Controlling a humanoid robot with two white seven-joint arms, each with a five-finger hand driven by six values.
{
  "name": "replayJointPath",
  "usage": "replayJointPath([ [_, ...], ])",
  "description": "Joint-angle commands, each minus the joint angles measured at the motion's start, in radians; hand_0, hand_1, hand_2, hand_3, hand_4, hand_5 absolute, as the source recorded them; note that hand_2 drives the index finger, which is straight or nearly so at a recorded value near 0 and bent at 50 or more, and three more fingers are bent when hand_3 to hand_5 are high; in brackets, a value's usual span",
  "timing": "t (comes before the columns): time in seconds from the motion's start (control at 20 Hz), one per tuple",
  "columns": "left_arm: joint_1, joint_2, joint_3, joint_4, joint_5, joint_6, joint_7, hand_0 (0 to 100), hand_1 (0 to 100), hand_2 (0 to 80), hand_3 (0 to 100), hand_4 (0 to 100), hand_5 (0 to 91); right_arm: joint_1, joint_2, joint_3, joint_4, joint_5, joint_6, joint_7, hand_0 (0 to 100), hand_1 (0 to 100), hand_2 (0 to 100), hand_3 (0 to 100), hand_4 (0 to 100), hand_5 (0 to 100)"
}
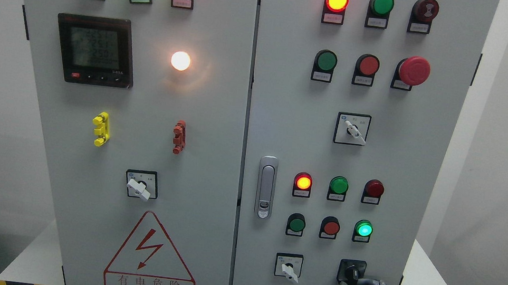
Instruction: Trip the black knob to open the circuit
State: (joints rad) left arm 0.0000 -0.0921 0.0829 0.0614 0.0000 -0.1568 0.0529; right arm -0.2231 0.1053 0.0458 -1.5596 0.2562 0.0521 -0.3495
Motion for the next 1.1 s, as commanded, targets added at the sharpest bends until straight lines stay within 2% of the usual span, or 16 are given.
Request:
replayJointPath([
  [0.0, -0.008, 0.0, 0.0, 0.0, -0.032, 0.0, 0.001, 12, 39, 0.0, 0, 0, 0.0, 0.014, -0.012, 0.0, 0.0, 0.0, -0.027, 0.0, 28, 79, 45, 86, 91, 97],
  [0.45, -0.008, 0.0, 0.0, 0.0, -0.032, 0.0, 0.001, 12, 39, 0.0, 0, 0, 0.0, 0.044, -0.019, -0.018, 0.0, 0.0, -0.072, 0.0, 28, 78, 41, 82, 83, 92],
  [0.65, -0.008, 0.0, 0.0, 0.0, -0.034, 0.0, 0.001, 12, 39, 0.0, 0, 0, 0.0, 0.071, -0.032, -0.03, 0.0, 0.0, -0.1, 0.0, 27, 76, 40, 73, 70, 78],
  [0.7, -0.008, 0.0, 0.0, 0.0, -0.034, 0.0, 0.001, 12, 39, 0.0, 0, 0, 0.0, 0.076, -0.032, -0.034, 0.0, 0.0, -0.106, 0.0, 27, 76, 39, 73, 69, 77],
  [0.8, -0.008, 0.0, 0.0, 0.0, -0.032, 0.0, 0.001, 12, 39, 0.0, 0, 0, 0.0, 0.085, -0.041, -0.043, 0.0, 0.0, -0.113, 0.0, 26, 75, 38, 64, 62, 66],
  [1.05, -0.008, 0.0, 0.0, 0.0, -0.032, 0.0, 0.001, 12, 39, 0.0, 0, 0, 0.0, 0.128, -0.059, -0.049, 0.0, -0.005, -0.19, 0.0, 25, 73, 30, 55, 53, 54],
])
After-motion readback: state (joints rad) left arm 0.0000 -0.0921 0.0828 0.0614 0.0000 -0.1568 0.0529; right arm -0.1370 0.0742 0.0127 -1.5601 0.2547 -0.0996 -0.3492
